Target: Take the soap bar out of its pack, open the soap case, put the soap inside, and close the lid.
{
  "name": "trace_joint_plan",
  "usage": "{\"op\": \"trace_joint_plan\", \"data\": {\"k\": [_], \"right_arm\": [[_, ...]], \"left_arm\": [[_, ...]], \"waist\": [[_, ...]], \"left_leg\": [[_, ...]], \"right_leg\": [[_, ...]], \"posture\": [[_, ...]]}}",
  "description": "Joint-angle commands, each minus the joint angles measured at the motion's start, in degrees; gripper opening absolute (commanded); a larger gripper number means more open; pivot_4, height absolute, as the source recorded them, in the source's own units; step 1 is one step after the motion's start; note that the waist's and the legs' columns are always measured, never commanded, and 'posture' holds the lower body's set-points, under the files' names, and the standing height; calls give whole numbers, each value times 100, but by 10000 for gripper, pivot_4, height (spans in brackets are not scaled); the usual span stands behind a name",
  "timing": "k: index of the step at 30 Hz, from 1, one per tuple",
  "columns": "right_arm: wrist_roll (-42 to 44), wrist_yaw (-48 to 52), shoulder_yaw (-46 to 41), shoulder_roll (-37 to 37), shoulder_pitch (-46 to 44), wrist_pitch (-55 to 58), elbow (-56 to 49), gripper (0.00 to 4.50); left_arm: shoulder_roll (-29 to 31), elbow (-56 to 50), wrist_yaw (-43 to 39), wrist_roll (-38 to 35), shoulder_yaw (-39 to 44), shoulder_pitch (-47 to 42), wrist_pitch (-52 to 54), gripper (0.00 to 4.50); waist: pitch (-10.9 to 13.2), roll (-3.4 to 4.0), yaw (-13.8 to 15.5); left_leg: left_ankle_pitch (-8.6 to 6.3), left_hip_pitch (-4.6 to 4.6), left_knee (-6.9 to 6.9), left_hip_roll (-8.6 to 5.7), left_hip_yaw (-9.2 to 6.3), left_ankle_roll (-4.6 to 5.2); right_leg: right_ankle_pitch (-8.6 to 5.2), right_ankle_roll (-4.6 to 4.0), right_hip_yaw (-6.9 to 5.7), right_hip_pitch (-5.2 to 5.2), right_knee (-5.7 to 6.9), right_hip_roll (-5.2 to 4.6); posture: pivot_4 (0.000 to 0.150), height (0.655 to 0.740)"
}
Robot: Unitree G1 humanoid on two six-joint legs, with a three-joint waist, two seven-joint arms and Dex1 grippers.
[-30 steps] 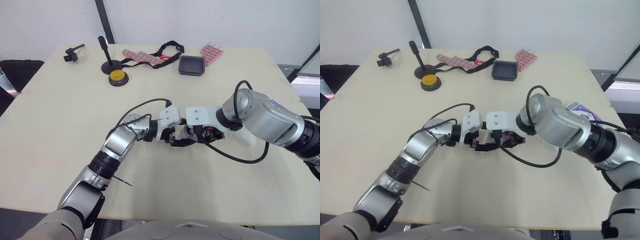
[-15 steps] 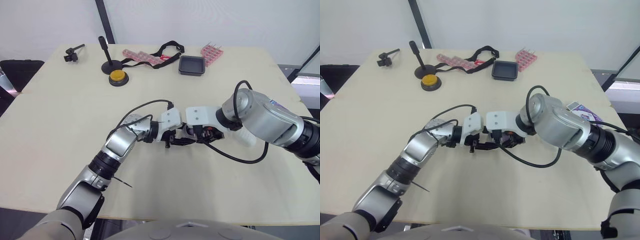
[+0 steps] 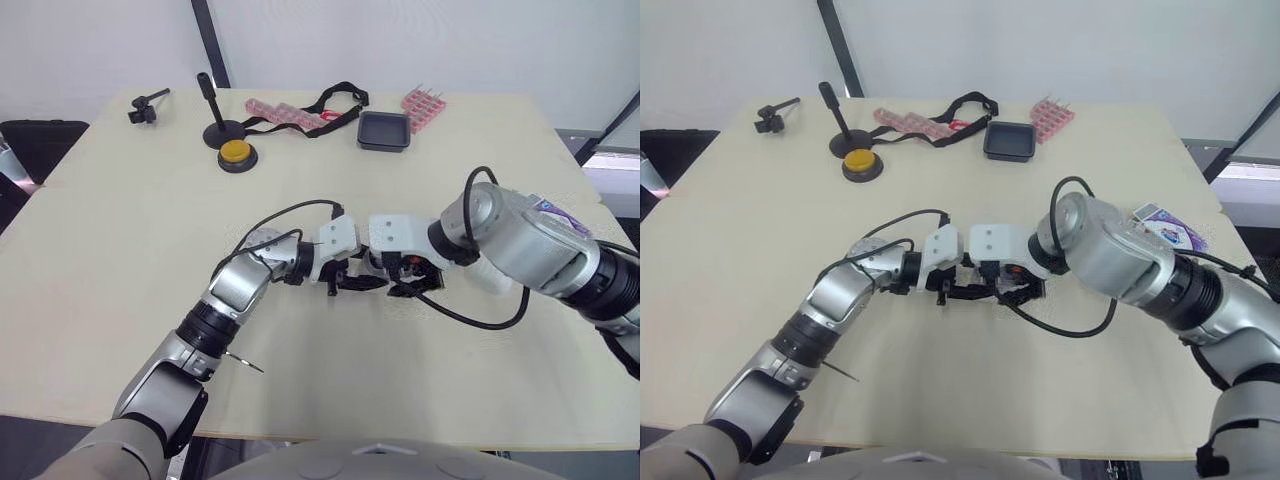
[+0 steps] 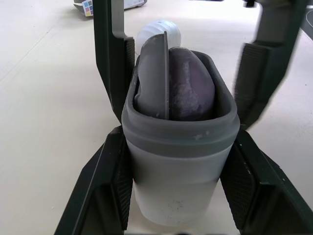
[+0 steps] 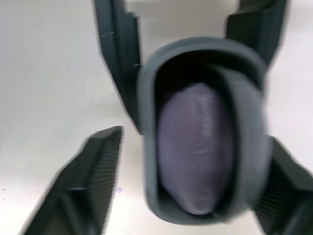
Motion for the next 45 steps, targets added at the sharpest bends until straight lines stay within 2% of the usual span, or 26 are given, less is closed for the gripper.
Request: {"op": "trace_joint_plan", "data": {"k": [1,7,17,28,31,36,42,45], "right_arm": [[356,-53,-637,95,311,54,-95,44714],[943,-322,-1944,397,1521,-415,120,44714],[1241,-233,-2879,447,2789,-1970,461,44714],[1466,-293,-3785,594,3942,-3404,578,44714],[1672,-425,-4436,634,4500,-3686,506,44714],[2239,-697,-6231,781,5705,-4062,620,44714],[2054,-961,-8099,1001,6801,-5211,1994,44714],[1914,-920,-8515,1164,7388,-5800,2584,44714]], "left_arm": [[30,-5,-202,-229,193,82,-201,19578],[103,114,-720,-628,438,312,-634,19578],[40,589,-1236,-795,725,478,-1662,19578],[80,961,-1366,-651,716,580,-2184,19578],[97,909,-1349,-638,694,649,-2195,19578],[124,837,-1312,-630,708,720,-2192,19578],[113,837,-1210,-630,755,693,-2142,19578],[97,842,-1164,-635,766,671,-2118,19578]], "waist": [[-1,-1,4],[-1,0,29],[-2,-1,11],[-3,1,12],[-3,1,32],[-4,1,43],[-5,2,14],[-9,8,15]], "left_leg": [[0,0,0,0,0,0],[-1,-7,3,1,0,2],[-3,-7,8,2,0,9],[-32,-14,28,2,1,62],[-35,-16,35,1,1,68],[-42,-20,38,1,2,77],[-43,-20,41,1,6,79],[-48,-21,42,0,6,88]], "right_leg": [[0,0,0,0,0,0],[0,-1,-2,-2,-4,-2],[-3,-7,-3,-3,-3,-7],[-14,-26,-2,-6,0,-13],[-14,-26,-2,-7,0,-15],[-15,-27,-1,-7,-6,-30],[-17,-31,2,-7,-11,-34],[-18,-33,0,-7,-17,-36]], "posture": [[1500,7291],[1500,7291],[1500,7291],[1500,7291],[1500,7291],[1500,7291],[1500,7291],[1500,7291]]}}
